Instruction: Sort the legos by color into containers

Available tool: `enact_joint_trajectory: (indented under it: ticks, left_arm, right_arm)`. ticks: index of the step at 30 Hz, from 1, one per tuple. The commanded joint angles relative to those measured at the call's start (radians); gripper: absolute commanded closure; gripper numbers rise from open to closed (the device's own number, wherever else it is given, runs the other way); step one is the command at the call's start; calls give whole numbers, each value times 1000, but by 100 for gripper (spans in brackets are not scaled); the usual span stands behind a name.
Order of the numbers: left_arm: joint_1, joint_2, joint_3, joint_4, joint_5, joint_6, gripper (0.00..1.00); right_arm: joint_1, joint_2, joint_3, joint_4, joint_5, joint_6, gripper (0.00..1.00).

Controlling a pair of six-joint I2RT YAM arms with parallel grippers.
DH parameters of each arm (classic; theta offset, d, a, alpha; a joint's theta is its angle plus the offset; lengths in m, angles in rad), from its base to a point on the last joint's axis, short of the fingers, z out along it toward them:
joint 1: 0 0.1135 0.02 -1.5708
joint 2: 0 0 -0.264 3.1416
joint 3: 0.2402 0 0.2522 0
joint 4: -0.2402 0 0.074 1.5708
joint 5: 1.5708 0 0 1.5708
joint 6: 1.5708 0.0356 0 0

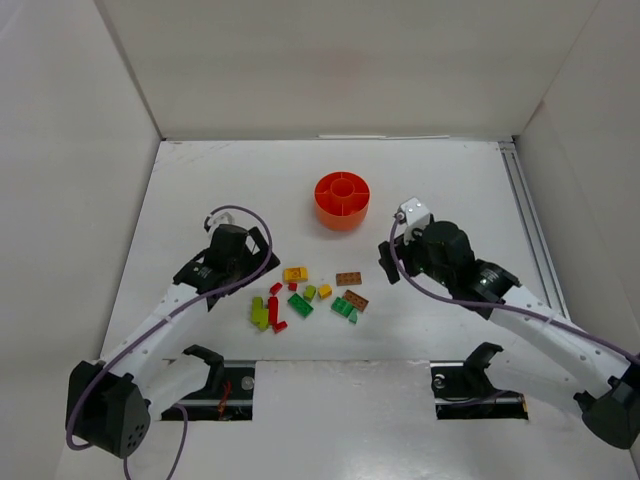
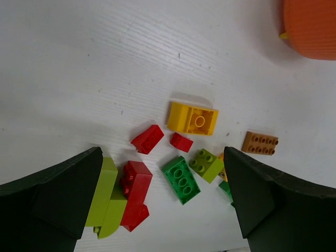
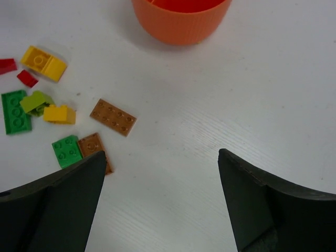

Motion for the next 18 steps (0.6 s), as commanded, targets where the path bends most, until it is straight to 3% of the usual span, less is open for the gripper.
enact_joint_trajectory:
  ticks: [1, 7, 12, 18]
  left_arm:
    - [-5, 8, -6, 29, -5, -25, 1]
    - [-5, 26, 14, 47, 4, 7, 1]
    - [-5, 57, 23, 56, 4, 28, 1]
    - [-5, 79, 32, 66, 13, 48, 1]
  right_arm:
    - [40, 69, -19, 82, -82, -72, 10]
    - [126, 204, -8, 39, -43, -86, 18]
    - [146, 347, 13, -25, -42, -54, 18]
    - [195, 484, 45, -107, 85, 50, 18]
